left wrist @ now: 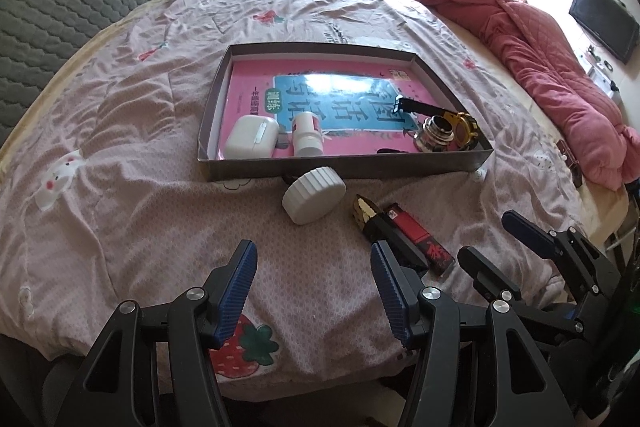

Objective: Organize rigid objects
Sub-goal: 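Move the right tool to the red lighter while the left tool approaches the black gold-tipped case, then grasp the red lighter with the right tool while the left tool grasps the black gold-tipped case, then lift the lighter with the right tool over the tray while the left tool carries the black case there, then lower the lighter into the tray with the right tool while the left tool lowers the black case, then open the right tool to release the red lighter while the left tool sets down the black case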

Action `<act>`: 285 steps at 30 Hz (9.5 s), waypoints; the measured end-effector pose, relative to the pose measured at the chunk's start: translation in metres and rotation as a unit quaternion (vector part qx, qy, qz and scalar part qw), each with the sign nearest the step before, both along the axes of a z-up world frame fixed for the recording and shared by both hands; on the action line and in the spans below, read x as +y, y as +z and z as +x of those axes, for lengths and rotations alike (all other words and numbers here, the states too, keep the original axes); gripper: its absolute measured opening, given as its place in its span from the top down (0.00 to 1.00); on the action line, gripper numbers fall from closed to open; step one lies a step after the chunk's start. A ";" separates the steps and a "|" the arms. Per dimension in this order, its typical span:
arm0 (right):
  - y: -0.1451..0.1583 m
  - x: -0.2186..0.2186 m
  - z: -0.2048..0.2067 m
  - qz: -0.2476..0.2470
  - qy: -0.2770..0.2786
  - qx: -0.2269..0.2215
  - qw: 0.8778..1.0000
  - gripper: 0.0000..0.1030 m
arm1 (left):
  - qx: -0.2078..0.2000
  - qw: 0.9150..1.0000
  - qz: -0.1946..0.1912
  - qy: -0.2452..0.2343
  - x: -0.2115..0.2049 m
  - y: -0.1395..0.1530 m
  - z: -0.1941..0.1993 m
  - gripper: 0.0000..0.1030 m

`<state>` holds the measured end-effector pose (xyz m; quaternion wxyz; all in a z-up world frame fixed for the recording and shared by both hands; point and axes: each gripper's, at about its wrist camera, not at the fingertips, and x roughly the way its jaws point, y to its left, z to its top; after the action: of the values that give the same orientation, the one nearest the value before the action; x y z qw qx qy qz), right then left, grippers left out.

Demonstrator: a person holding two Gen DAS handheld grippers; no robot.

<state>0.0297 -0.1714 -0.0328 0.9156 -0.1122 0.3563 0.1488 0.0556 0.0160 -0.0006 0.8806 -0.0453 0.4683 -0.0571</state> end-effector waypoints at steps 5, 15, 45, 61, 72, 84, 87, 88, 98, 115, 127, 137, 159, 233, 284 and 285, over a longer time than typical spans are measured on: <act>0.002 0.004 -0.003 0.011 0.018 -0.001 1.000 0.47 | 0.006 1.000 -0.002 0.004 0.001 -0.003 0.001 0.41; -0.009 0.027 -0.001 0.006 0.061 0.019 0.998 0.47 | 0.026 0.999 -0.015 0.029 0.005 -0.014 0.011 0.41; -0.040 0.006 0.027 0.001 0.031 0.081 0.996 0.48 | 0.060 0.998 -0.027 -0.003 -0.048 -0.034 0.043 0.41; -0.047 0.016 0.038 -0.004 0.047 0.067 0.997 0.54 | 0.079 0.996 -0.025 0.016 -0.039 -0.049 0.053 0.36; -0.056 0.020 0.053 -0.013 0.047 0.062 0.997 0.65 | 0.083 0.996 -0.028 0.019 -0.036 -0.051 0.058 0.36; -0.055 0.004 0.060 -0.014 0.032 0.064 0.997 0.71 | 0.093 0.996 -0.014 0.009 -0.057 -0.060 0.067 0.35; -0.054 -0.004 0.060 -0.013 0.026 0.063 0.998 0.71 | 0.094 0.996 -0.009 0.010 -0.062 -0.062 0.069 0.34; -0.053 -0.007 0.060 -0.012 0.021 0.063 0.998 0.71 | 0.094 0.995 -0.007 0.011 -0.064 -0.063 0.070 0.34; -0.051 -0.016 0.060 -0.016 0.013 0.059 0.998 0.72 | 0.086 0.996 0.017 0.019 -0.078 -0.069 0.073 0.34; -0.051 -0.015 0.061 -0.008 0.014 0.059 0.998 0.73 | 0.084 0.996 -0.021 0.000 -0.068 -0.067 0.064 0.78; -0.042 -0.022 0.056 0.041 0.025 0.059 0.997 0.79 | 0.071 0.997 -0.041 -0.010 -0.048 -0.057 0.040 0.78; -0.026 -0.043 0.047 0.105 0.005 0.051 0.993 0.79 | 0.056 0.997 -0.049 -0.011 -0.042 -0.040 0.029 0.78; 0.027 -0.048 0.031 0.161 -0.004 -0.045 0.986 0.79 | -0.043 0.998 -0.037 0.011 -0.010 0.024 0.025 0.78; -0.002 -0.005 0.109 0.145 -0.002 -0.041 0.989 0.79 | -0.029 0.999 -0.029 0.009 0.009 -0.029 0.119 0.78; -0.022 0.034 0.121 0.013 0.023 -0.027 0.999 0.78 | -0.011 0.999 -0.029 0.010 0.009 -0.038 0.117 0.78; -0.022 0.033 0.121 0.016 0.023 -0.025 0.999 0.78 | -0.011 0.999 -0.030 0.010 0.009 -0.038 0.117 0.78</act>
<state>0.1504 -0.1384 -0.0546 0.9224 -0.1091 0.3279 0.1725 0.1724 0.0250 -0.0386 0.8844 -0.0757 0.4563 -0.0627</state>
